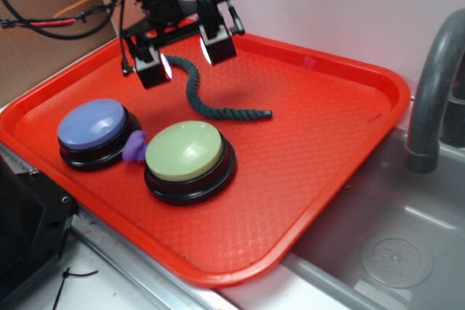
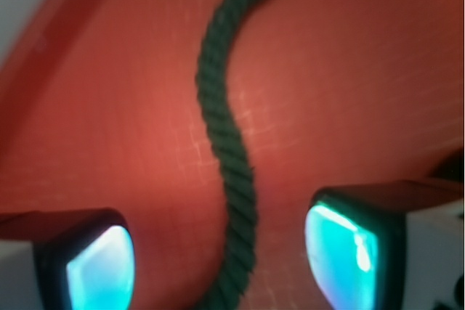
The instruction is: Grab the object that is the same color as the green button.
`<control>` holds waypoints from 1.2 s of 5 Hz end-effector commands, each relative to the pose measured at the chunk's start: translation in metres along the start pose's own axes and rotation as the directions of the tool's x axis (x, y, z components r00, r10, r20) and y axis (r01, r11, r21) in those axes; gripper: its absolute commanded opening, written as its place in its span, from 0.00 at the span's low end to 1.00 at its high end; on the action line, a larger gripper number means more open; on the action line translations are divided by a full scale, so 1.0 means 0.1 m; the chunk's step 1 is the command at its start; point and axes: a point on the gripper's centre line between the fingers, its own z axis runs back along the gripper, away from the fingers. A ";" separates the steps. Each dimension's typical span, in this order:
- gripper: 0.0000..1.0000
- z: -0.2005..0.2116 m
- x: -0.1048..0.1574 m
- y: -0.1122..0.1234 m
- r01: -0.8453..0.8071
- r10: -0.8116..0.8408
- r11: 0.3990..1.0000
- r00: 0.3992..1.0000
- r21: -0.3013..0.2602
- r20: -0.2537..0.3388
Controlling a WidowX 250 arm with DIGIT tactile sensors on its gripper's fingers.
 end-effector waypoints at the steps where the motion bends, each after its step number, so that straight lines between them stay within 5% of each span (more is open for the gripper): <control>1: 1.00 -0.16 0.14 0.01 -0.005 0.005 1.000 1.000 -0.014 -0.004; 2: 0.00 -0.17 0.13 -0.01 -0.005 0.005 1.000 1.000 -0.018 -0.011; 6: 0.00 -0.16 0.09 -0.01 0.009 -0.009 1.000 1.000 0.003 0.012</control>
